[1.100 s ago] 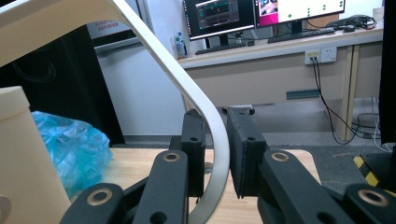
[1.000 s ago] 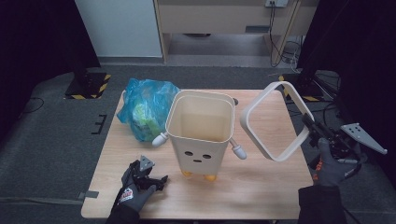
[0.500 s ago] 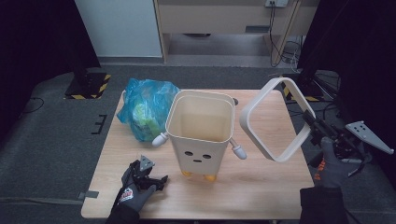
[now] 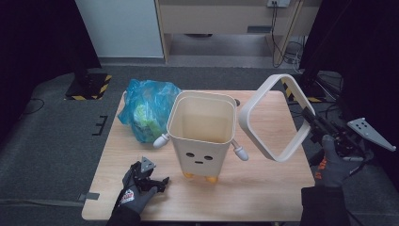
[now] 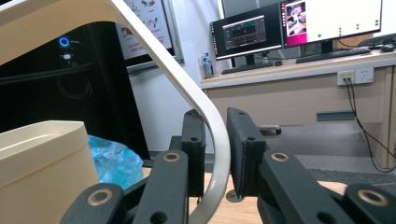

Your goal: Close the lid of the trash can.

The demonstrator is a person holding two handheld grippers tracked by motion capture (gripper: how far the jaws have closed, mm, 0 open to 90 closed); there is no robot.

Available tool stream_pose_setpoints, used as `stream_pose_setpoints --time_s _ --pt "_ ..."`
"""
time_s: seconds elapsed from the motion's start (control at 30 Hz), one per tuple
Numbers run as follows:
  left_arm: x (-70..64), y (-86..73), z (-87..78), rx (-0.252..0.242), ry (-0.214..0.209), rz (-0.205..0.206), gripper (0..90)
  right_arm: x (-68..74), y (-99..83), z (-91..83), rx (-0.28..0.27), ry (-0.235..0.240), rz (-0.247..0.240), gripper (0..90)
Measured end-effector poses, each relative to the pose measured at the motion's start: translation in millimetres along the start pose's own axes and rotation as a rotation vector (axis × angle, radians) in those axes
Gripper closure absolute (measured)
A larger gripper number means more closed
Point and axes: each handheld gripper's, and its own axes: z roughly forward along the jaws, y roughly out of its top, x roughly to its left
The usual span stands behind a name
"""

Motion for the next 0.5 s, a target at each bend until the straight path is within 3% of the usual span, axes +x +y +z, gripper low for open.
stream_pose_setpoints --time_s 0.5 --pt "0.0 0.0 0.0 0.001 0.000 0.000 0.0 11.1 12.1 10.5 0.006 0.057 -0.009 78.1"
